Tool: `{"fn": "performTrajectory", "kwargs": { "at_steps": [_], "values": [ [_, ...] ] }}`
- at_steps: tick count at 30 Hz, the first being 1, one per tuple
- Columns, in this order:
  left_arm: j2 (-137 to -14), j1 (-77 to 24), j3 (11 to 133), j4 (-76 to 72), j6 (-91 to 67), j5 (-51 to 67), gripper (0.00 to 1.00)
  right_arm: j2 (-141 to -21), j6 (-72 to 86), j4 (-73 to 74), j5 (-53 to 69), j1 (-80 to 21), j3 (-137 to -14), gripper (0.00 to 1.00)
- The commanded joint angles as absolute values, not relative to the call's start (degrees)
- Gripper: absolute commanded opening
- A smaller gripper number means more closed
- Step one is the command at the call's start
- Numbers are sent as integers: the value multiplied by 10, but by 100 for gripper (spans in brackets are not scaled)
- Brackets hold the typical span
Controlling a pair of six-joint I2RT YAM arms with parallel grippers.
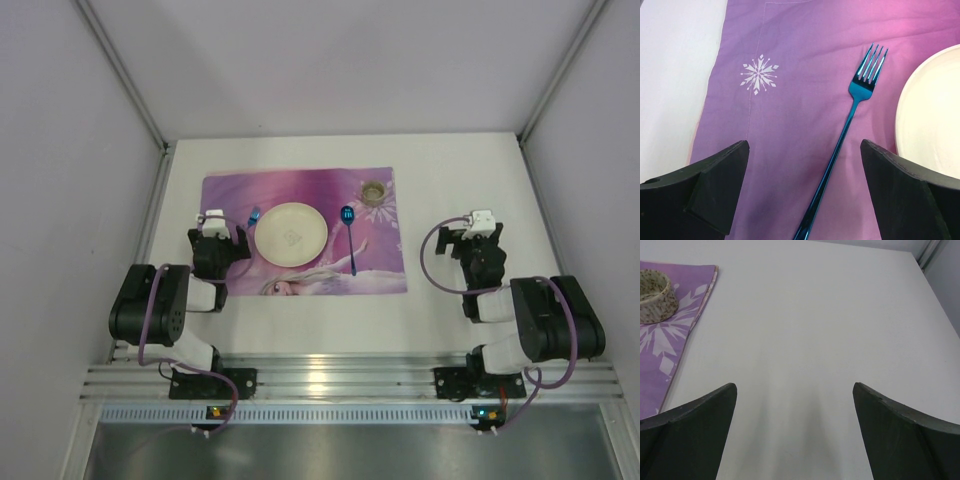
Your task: Set the dinner table for one person
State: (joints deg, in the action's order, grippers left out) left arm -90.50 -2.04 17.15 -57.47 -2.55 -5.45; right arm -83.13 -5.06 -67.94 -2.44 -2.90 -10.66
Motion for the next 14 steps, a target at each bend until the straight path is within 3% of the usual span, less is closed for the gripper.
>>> {"fn": "performTrajectory", "kwargs": {
  "at_steps": [1, 14],
  "values": [
    [-901, -20, 183, -626, -20, -56, 99, -829, -51, -708, -17, -32, -123, 100],
    [-901, -20, 183, -625, -20, -56, 98, -830, -40, -696, -15, -25, -130, 100]
  ]
}}
